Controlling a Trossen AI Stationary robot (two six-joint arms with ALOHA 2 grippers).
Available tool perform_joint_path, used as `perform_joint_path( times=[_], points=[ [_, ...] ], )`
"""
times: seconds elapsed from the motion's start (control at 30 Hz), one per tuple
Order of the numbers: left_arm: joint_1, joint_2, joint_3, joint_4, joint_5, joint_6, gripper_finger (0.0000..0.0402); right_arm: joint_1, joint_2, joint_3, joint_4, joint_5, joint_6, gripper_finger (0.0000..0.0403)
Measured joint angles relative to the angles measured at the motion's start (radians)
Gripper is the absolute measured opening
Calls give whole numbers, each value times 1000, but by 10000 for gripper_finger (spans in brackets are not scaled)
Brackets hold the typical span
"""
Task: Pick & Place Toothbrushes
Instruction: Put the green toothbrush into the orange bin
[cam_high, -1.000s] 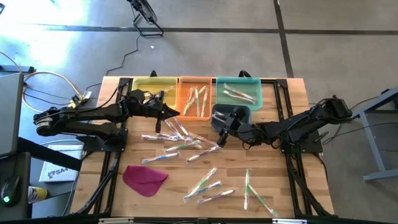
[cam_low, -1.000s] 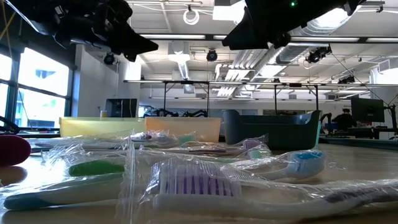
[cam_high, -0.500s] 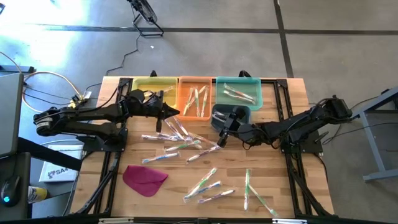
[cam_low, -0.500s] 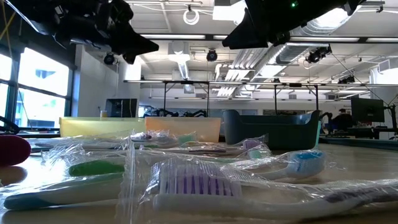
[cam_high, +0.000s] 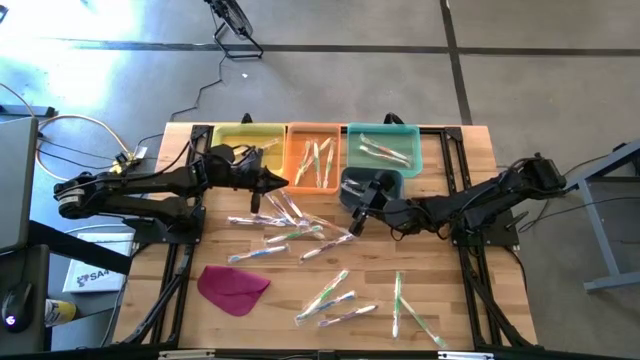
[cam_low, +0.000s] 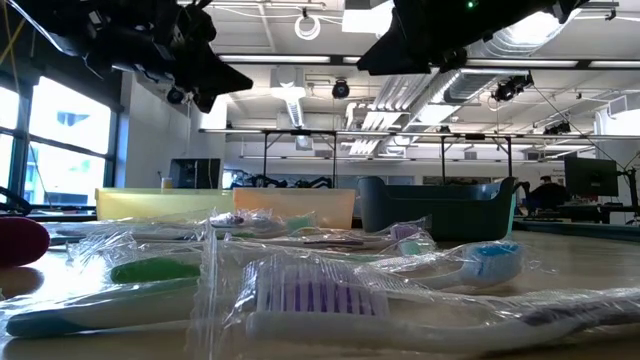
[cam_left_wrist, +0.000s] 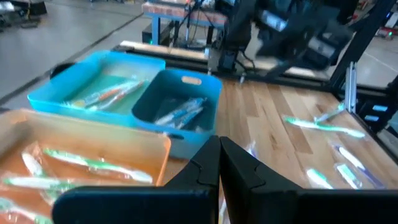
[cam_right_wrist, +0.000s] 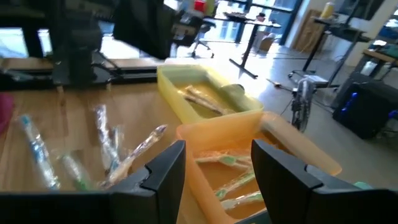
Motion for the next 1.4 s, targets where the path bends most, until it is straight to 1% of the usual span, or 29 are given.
perform_joint_path(
  times=[0.13,0.27,0.33,0.53,0.63,0.73,0.8,0.97,1.03,1.13,1.27,1.4],
  points=[
    [0,1,0,-60,0,2,3,20,0,41,-47,75,-3,176],
    [0,1,0,-94,-1,3,3,34,0,134,-195,91,13,176],
    [0,1,0,-94,-1,-1,3,35,0,189,-302,88,66,176],
    [0,1,0,-90,-1,-2,3,54,0,319,-684,69,300,176],
    [0,1,0,-90,-1,-2,3,85,0,359,-827,-8,445,176],
    [0,1,0,-90,-3,-2,3,127,0,381,-929,-89,588,176],
    [0,1,0,-90,-4,-2,3,162,0,384,-973,-123,678,176],
    [0,1,0,-90,-4,-2,3,265,0,384,-1096,-156,910,174],
    [0,1,0,-90,-4,-2,3,305,0,384,-1136,-159,1007,166],
    [0,1,0,-90,-4,-2,3,360,0,384,-1163,-174,1109,143],
    [0,1,0,-91,-3,-2,3,400,16,384,-1164,-227,1197,100],
    [0,1,0,-91,-3,-1,3,423,42,384,-1160,-301,1295,49]
  ],
)
